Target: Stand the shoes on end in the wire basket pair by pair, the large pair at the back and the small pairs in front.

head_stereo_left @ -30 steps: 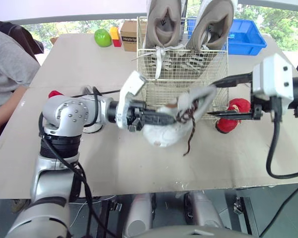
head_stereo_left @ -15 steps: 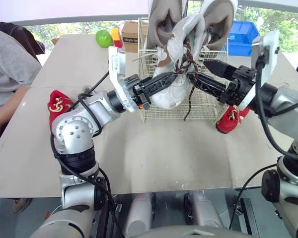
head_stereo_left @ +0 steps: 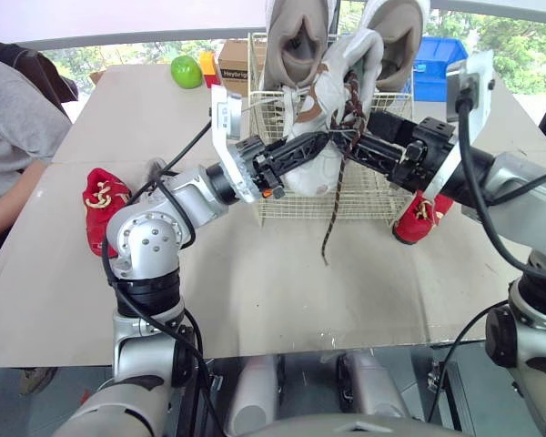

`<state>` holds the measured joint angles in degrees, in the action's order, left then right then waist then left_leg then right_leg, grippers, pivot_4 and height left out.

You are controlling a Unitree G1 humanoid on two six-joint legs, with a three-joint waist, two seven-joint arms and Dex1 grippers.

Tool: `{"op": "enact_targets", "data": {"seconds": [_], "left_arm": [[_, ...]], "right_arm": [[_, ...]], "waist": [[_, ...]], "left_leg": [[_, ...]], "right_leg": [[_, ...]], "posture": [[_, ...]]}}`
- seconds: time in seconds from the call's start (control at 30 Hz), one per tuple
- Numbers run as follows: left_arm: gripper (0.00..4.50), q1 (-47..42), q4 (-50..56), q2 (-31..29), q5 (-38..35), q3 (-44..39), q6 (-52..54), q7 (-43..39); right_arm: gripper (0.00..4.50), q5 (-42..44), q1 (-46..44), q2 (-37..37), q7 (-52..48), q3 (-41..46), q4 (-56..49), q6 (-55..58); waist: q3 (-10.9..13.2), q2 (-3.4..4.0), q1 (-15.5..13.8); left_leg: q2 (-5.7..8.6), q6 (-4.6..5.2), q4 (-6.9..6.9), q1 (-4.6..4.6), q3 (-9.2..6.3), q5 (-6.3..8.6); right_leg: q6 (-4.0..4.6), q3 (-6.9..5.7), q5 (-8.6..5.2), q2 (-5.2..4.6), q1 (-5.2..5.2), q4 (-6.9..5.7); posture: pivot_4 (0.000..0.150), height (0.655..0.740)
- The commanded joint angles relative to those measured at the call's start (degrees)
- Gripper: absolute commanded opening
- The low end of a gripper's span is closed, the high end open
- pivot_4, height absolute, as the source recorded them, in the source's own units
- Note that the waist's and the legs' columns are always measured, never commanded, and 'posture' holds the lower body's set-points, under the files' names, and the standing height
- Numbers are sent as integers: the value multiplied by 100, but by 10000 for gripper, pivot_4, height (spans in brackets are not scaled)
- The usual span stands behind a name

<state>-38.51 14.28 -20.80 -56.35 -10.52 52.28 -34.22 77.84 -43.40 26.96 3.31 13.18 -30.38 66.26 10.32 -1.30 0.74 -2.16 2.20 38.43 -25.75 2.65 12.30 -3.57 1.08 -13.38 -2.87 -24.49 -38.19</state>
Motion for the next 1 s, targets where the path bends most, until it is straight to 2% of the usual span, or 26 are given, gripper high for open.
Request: {"op": "enact_targets", "data": {"seconds": [0.03, 0.13, 0.2, 0.27, 0.3, 0.37, 0.47, 0.5, 0.53, 0.67, 0.77, 1.0], "left_arm": [[5606, -111, 59, -60, 8, 36, -225, -196], [5606, -39, 83, -84, 9, 27, -276, -248], [5606, 24, 128, -119, -20, 27, -272, -288], [16053, 104, 225, -157, -123, -36, -244, -315], [18559, 123, 248, -167, -152, -53, -240, -319], [27925, 143, 326, -109, -231, -105, -290, -206], [42648, 379, 556, -126, 49, -211, -539, 170], [44113, 555, 680, -105, 91, -229, -768, 8], [44113, 762, 848, -239, 307, -160, -983, -170], [44113, 1344, 1122, -707, -139, -277, -674, -457], [44113, 2446, 1726, -1001, 168, -345, -1105, -852], [44113, 3430, 2160, -1095, 580, -220, -1757, -1105]], "right_arm": [[14814, 199, -75, 172, 80, 70, -104, -317], [394, 324, -38, 291, 74, 50, -122, -408], [0, 374, -19, 374, 49, 27, -122, -471], [0, 384, -22, 454, -1, -10, -127, -521], [0, 393, -20, 486, -11, -28, -127, -546], [0, 333, -39, 563, -92, -50, -125, -622], [0, -240, -176, 809, -482, -14, -89, -934], [0, -485, -259, 926, -637, 24, 9, -1067], [0, -703, -342, 1036, -798, 57, 105, -1206], [0, -1300, -566, 1354, -1330, 42, 419, -1551], [0, -2853, -896, 1832, -2282, -582, 1012, -2527], [0, -4648, -709, 1648, -3191, -1243, 1867, -4091]], "waist": [[0, 0, -3], [0, 0, 0], [0, 0, 1], [0, 0, 1], [0, 0, 2], [0, 0, -1], [0, 0, -5], [0, 0, -4], [0, 0, 10], [0, 0, 14], [-2, 7, 23], [-2, 6, -33]], "left_leg": [[0, 0, 0, -1, 0, 0], [0, 0, -1, -1, 0, 0], [-1, 0, -3, -1, 0, 0], [-1, 0, -3, -2, 0, 0], [-2, 0, -4, -2, -1, 0], [-2, 0, -4, -2, -2, 0], [-2, 0, -4, -3, -4, 0], [-2, 1, -4, -3, -2, 0], [-2, 1, -4, -2, 0, 0], [-6, 1, -12, 1, 8, 0], [-9, 0, -13, -2, 10, 1], [-9, 1, -13, -1, 18, 1]], "right_leg": [[0, -1, 0, 0, 0, 2], [0, -1, 0, 0, 0, 6], [0, 0, 0, 0, 0, 8], [0, 0, 0, 0, 0, 8], [0, 0, 0, 0, 0, 9], [0, 1, 0, 0, 0, 10], [0, 0, 0, 0, 0, 11], [0, 2, 0, 0, 0, 15], [0, 6, 0, 0, 0, 16], [1, 11, 0, 3, -6, 17], [2, 3, -1, 6, -7, 20], [28, 12, -5, 3, -7, 26]], "posture": [[1500, 7400], [1500, 7400], [1500, 7400], [1500, 7400], [1500, 7400], [1500, 7400], [1500, 7400], [1500, 7400], [1500, 7400], [1500, 7400], [1500, 7400], [1500, 7400]]}}
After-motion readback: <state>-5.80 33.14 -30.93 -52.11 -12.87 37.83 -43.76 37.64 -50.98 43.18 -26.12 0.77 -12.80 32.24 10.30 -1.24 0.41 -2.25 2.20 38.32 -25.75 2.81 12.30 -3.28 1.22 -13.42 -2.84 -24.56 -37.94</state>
